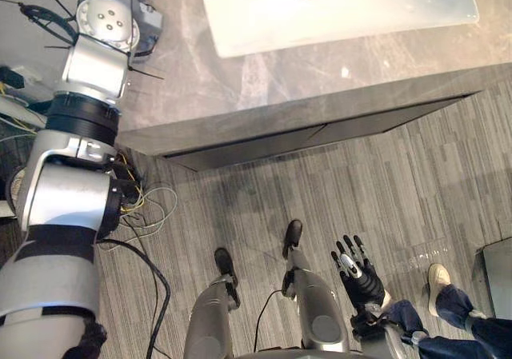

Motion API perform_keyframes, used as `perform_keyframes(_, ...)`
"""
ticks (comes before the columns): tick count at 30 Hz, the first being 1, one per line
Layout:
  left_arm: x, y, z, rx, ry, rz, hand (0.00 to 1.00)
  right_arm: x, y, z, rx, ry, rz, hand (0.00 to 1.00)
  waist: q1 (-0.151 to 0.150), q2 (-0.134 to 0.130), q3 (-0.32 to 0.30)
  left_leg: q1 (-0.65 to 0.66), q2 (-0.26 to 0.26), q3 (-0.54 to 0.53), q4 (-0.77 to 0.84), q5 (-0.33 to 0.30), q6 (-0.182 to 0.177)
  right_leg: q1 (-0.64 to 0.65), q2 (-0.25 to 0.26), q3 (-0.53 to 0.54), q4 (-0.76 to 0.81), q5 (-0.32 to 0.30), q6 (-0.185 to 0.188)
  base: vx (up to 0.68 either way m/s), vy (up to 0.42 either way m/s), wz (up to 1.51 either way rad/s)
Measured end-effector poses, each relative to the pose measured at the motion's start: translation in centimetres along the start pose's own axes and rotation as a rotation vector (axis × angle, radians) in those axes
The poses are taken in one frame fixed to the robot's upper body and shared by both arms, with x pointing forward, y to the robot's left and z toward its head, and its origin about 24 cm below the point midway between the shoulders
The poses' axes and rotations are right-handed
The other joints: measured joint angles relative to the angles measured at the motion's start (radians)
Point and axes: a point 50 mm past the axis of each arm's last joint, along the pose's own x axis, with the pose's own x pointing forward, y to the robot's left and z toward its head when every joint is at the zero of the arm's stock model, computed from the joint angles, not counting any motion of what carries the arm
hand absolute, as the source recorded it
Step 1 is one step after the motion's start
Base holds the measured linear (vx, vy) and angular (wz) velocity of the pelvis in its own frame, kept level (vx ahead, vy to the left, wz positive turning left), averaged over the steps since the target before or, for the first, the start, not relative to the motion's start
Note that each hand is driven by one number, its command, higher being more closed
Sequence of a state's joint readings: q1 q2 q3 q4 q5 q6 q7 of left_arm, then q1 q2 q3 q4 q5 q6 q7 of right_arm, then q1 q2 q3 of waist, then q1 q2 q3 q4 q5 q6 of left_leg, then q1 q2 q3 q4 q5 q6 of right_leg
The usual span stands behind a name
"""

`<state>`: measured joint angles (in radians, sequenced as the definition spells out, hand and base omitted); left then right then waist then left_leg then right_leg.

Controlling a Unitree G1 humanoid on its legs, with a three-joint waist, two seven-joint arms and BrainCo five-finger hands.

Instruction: Organize washtable

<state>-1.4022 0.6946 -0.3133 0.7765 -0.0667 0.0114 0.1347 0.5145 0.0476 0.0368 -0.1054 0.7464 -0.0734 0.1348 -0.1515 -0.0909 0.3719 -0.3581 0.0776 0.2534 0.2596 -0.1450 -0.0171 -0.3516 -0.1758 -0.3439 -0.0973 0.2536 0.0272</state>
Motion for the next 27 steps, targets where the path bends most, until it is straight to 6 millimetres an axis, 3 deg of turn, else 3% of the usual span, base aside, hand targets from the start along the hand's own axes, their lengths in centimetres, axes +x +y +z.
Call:
perform_keyframes(9,0.1,-0.4,0.4,-0.02,-0.009,-0.003,1.0,0.0,0.0,0.2,-0.003,-0.017,-0.002,0.0,0.001,0.0,0.009,-0.028,0.009,0.0,0.041,-0.009,0.002,-0.01,0.002,0.007,0.0,0.009,-0.003,-0.03,0.028,-0.01)
perform_keyframes(13,-2.0,-3.9,1.0,-0.113,-0.091,-0.105,1.0,0.2,0.1,0.2,-0.004,-0.018,-0.001,0.0,0.004,0.001,0.009,-0.013,0.007,-0.007,0.041,-0.008,0.002,0.01,0.001,-0.002,0.0,0.009,-0.003,0.0,0.045,0.04)
perform_keyframes(17,-5.9,-7.9,-0.2,-0.234,-0.113,-0.244,1.0,0.5,-0.1,0.2,-0.008,-0.014,-0.023,0.0,0.027,0.018,-0.001,0.045,-0.007,-0.013,0.017,-0.007,0.002,0.063,-0.005,-0.013,0.0,-0.012,0.006,0.03,0.059,0.07)
perform_keyframes(21,-13.0,-10.5,-4.1,-0.517,0.007,-0.316,1.0,1.2,-1.8,0.6,-0.026,-0.016,-0.1,0.0,0.06,0.096,-0.065,0.119,-0.012,-0.033,-0.033,-0.001,-0.002,0.129,-0.008,-0.041,0.0,-0.035,0.03,0.08,0.046,0.14)
perform_keyframes(22,-14.1,-10.6,-4.7,-0.554,0.034,-0.313,1.0,1.2,-2.1,0.8,-0.029,-0.018,-0.11,0.0,0.063,0.106,-0.076,0.136,-0.012,-0.035,-0.045,0.001,-0.003,0.14,-0.006,-0.043,0.0,-0.036,0.031,0.13,0.036,0.04)
perform_keyframes(23,-16.4,-10.2,-5.9,-0.625,0.083,-0.286,1.0,1.4,-2.5,1.0,-0.031,-0.027,-0.131,0.0,0.076,0.123,-0.098,0.175,-0.012,-0.035,-0.073,0.006,-0.007,0.167,0.0,-0.044,0.0,-0.036,0.031,0.11,0.021,-0.03)
perform_keyframes(26,-21.7,-9.2,-7.5,-0.762,0.173,-0.217,1.0,1.1,-4.2,1.3,-0.025,-0.043,-0.22,0.0,0.088,0.134,-0.158,0.257,-0.01,-0.045,-0.128,0.019,-0.013,0.229,0.007,-0.058,0.0,-0.05,0.032,0.09,0.014,0.05)
perform_keyframes(27,-22.6,-8.9,-7.6,-0.782,0.187,-0.202,1.0,1.0,-4.5,1.3,-0.021,-0.044,-0.24,0.0,0.088,0.133,-0.168,0.268,-0.01,-0.048,-0.134,0.019,-0.013,0.239,0.007,-0.063,-0.001,-0.053,0.033,0.07,0.021,0.16)
